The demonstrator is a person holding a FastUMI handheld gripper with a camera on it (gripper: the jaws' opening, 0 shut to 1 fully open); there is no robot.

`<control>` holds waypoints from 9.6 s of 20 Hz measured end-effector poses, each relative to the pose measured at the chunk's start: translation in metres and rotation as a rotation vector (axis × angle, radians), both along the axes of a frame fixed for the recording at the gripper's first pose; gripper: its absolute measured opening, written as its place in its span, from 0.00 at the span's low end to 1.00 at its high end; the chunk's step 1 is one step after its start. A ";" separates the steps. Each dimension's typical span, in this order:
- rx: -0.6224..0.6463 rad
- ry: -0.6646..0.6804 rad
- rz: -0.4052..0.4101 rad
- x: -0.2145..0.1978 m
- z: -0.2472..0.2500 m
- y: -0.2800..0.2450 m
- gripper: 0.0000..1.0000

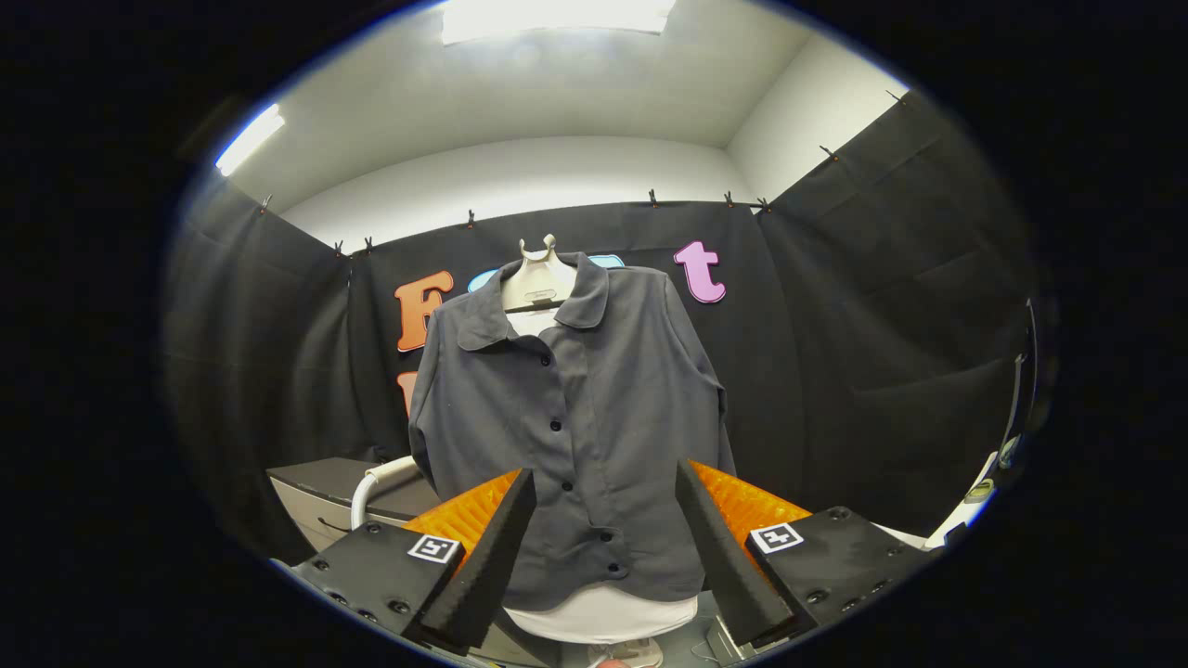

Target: Iron the clothes twice with a garment steamer, once on the left side and once on the right side.

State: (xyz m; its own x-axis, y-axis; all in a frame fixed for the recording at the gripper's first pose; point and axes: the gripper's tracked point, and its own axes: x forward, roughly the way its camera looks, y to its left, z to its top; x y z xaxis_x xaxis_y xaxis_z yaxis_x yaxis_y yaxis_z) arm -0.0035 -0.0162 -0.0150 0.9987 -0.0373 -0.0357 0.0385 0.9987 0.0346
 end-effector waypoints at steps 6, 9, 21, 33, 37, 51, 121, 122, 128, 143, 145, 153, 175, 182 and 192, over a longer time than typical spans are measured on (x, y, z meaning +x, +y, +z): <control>-0.001 -0.001 0.014 -0.003 0.001 0.008 0.98; -0.001 -0.002 0.027 -0.001 0.000 0.017 0.98; 0.017 0.032 0.071 0.011 -0.021 0.059 0.98; 0.050 0.074 0.305 0.075 0.006 0.243 0.98; 0.069 0.121 0.370 0.116 0.000 0.309 0.98; -0.046 0.421 0.304 0.282 -0.120 0.414 0.98; -0.043 0.085 0.352 0.037 -0.024 0.122 0.41; -0.043 0.088 0.348 0.037 -0.028 0.118 0.41; 0.000 0.099 0.294 0.063 -0.041 0.119 0.41; -0.040 0.081 0.256 0.132 -0.037 0.145 0.41; -0.036 0.079 0.251 0.137 -0.038 0.145 0.41; -0.033 0.087 0.227 0.154 -0.049 0.142 0.41; -0.060 0.209 0.197 0.123 -0.134 0.132 0.41; -0.049 0.260 0.197 0.106 -0.187 0.128 0.41; -0.042 0.417 0.185 0.072 -0.289 0.117 0.41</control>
